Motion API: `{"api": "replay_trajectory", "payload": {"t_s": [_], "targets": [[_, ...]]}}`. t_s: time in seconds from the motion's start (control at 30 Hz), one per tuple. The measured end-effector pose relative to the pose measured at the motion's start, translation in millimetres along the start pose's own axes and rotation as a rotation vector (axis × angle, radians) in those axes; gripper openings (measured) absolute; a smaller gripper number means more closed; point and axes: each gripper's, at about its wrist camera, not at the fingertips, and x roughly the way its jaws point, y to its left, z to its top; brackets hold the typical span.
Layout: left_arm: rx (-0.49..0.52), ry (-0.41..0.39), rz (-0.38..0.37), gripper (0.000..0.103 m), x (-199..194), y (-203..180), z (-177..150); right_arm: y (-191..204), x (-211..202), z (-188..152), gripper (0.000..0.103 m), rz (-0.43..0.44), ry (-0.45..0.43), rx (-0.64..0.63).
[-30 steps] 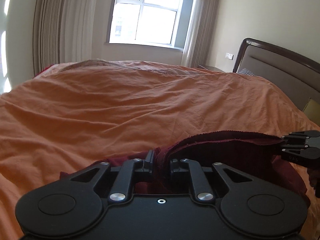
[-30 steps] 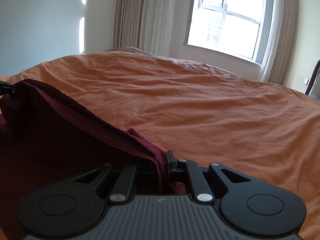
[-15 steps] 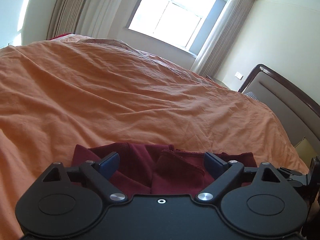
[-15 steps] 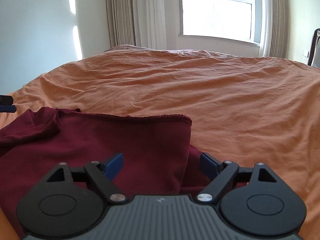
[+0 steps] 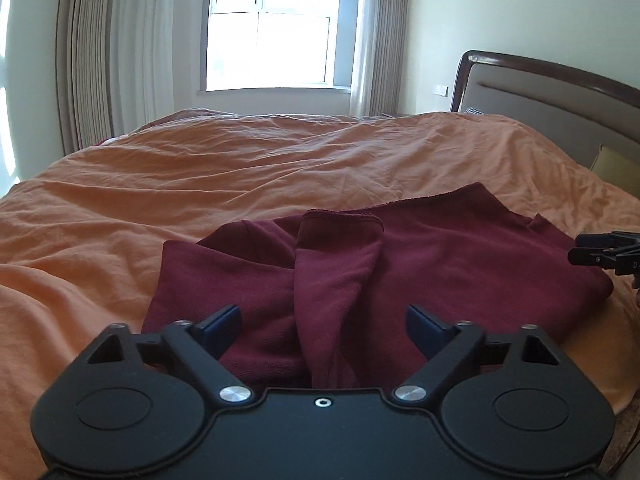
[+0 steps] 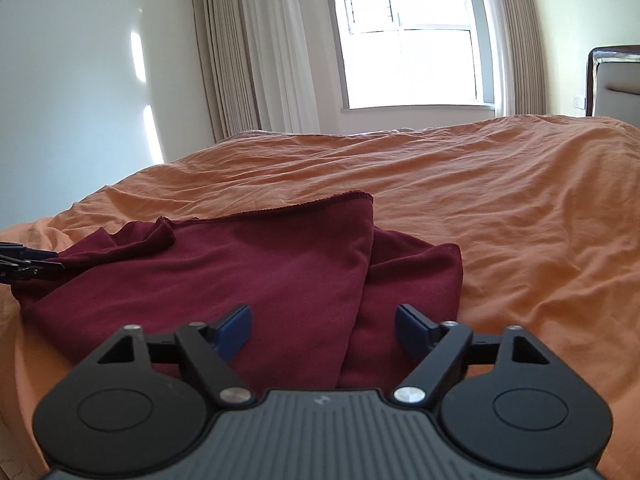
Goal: Fold small clothes
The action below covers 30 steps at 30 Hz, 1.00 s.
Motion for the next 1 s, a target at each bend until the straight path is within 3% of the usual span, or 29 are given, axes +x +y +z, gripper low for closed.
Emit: {"api": "replay_trajectory", "payload": {"t_s": [0.03, 0.07, 0.1, 0.13, 0.2, 0.37, 0.5, 0.7, 0.87, 1.0], "targets": [[-0.001, 0.012, 0.023, 0.058, 2.0, -1.2, 0.8, 0.1, 0.5, -0.6, 0.067, 0.002, 0.002, 0.011], [-0.012, 0.014, 0.033, 0.047, 3.1, -0.6, 1.6, -0.2, 1.7, -1.2, 0.059, 0.003, 0.005, 0.025], [-0.034, 0.013, 0.037, 0.026, 3.4, 1.5, 2.8, 0.5, 2.0, -2.9, 0.047, 0.000, 0.007, 0.038], [-0.066, 0.009, 0.047, 0.015, 2.6, 4.5, 4.0, 0.8, 2.3, -4.8, 0.041, -0.002, 0.007, 0.048], [-0.130, -0.014, 0.079, 0.009, -2.2, 11.9, 5.9, 0.9, 2.8, -5.5, 0.022, -0.012, 0.009, 0.059], [-0.306, -0.036, 0.141, 0.006, -10.0, 39.4, 3.2, -1.0, 1.7, -11.8, 0.012, -0.024, 0.007, 0.076], [-0.480, 0.007, 0.126, 0.006, -1.4, 65.7, -10.1, -0.3, -1.2, -17.9, 0.010, -0.030, 0.006, 0.070], [-0.525, -0.016, 0.107, 0.007, -0.3, 72.1, -19.4, 0.9, -3.7, -23.8, 0.009, -0.037, 0.006, 0.058], [-0.540, -0.032, 0.057, 0.023, -11.9, 72.3, -22.9, -0.6, -10.9, -27.7, 0.012, -0.026, -0.007, 0.088], [-0.532, -0.049, 0.020, 0.044, -31.5, 68.8, -30.2, -2.1, -19.6, -32.5, 0.027, -0.006, -0.022, 0.113]]}}
